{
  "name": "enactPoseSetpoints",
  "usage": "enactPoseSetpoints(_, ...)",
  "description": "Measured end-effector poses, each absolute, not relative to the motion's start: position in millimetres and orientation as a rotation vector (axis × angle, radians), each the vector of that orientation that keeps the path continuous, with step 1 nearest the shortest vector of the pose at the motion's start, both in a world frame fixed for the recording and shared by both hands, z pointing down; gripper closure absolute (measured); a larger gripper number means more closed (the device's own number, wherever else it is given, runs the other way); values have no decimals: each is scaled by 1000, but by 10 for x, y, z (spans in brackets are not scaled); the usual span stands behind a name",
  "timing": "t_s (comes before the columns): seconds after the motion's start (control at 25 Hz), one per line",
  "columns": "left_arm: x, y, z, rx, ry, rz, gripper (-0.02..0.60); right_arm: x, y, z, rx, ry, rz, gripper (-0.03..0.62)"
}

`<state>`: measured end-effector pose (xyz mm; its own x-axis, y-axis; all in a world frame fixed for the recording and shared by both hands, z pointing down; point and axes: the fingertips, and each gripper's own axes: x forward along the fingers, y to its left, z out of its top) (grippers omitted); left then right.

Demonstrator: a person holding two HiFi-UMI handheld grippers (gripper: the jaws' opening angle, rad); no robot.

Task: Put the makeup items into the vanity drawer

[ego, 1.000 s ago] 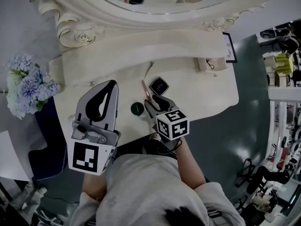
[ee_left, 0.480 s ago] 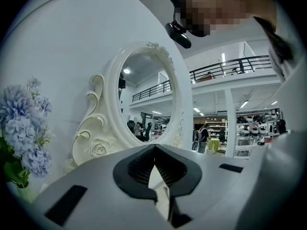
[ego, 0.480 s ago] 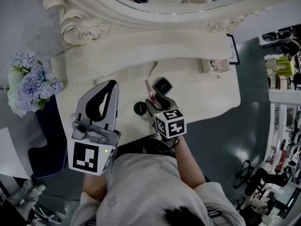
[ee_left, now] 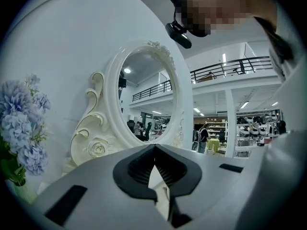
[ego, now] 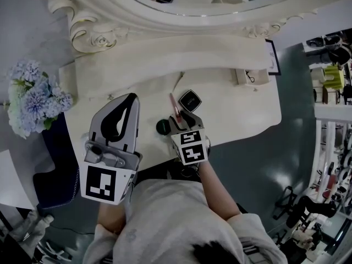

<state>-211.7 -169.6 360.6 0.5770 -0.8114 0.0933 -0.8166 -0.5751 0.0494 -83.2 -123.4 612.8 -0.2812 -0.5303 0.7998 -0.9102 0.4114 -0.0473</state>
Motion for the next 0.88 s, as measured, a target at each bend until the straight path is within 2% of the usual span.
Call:
enactPoseSetpoints(0.48,-2098,-1738,3562,2706,-1412,55,568,-820,-1242,6105,1208,-1942,692,445)
enactPoseSetpoints(0.88,-2135,-1729,3581,2704,-1410,74,568,-873,-1229,6101,1200,-1933,703,514)
